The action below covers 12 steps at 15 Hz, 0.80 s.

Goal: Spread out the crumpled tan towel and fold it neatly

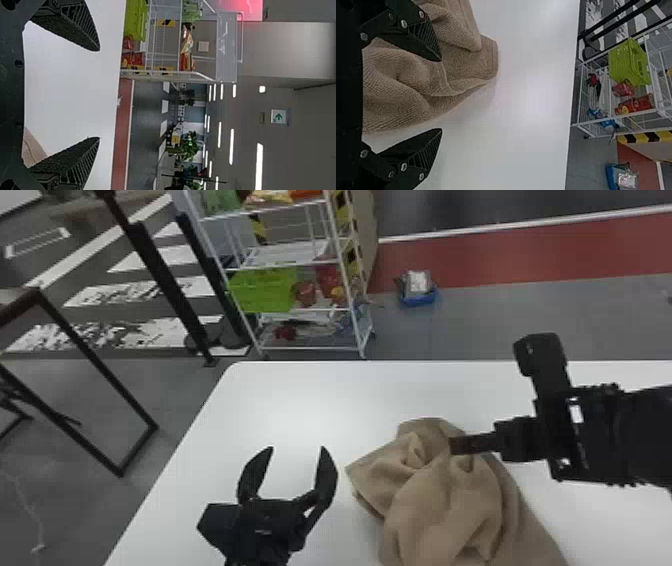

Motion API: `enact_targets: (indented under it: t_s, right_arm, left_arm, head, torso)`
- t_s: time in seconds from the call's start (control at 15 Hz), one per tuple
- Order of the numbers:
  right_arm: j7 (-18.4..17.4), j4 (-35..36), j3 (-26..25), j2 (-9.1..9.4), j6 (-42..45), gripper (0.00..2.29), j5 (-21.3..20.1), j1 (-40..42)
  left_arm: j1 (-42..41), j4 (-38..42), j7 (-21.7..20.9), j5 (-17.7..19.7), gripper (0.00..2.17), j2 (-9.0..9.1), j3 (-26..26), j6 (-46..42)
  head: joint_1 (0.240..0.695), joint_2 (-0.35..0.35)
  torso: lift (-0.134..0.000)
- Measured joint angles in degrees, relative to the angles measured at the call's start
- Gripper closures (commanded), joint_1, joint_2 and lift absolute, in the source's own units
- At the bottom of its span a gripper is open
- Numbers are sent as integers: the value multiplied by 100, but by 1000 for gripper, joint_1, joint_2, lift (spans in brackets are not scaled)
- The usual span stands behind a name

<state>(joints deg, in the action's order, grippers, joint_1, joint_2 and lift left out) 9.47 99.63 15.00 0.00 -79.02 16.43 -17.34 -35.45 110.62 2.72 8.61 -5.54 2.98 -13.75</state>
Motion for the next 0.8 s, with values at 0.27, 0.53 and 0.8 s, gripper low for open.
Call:
enact_targets:
  t_s: [0.27, 0.53, 0.8]
  right_arm:
    - [3, -287, 165, 0, -10, 286, 69, -251]
    - [1, -540, 408, 0, -71, 488, 44, -480]
    - [-8, -617, 535, 0, -139, 532, -68, -543]
  left_arm:
    - [26, -7, 0, 0, 80, 0, 0, 48]
    - [64, -30, 16, -9, 83, 0, 2, 158]
    - [66, -31, 13, -9, 83, 0, 28, 155]
  head:
    - [695, 334]
    - [695, 344]
    - [695, 347]
  torso:
    - [-122]
    - [-122]
    - [-122]
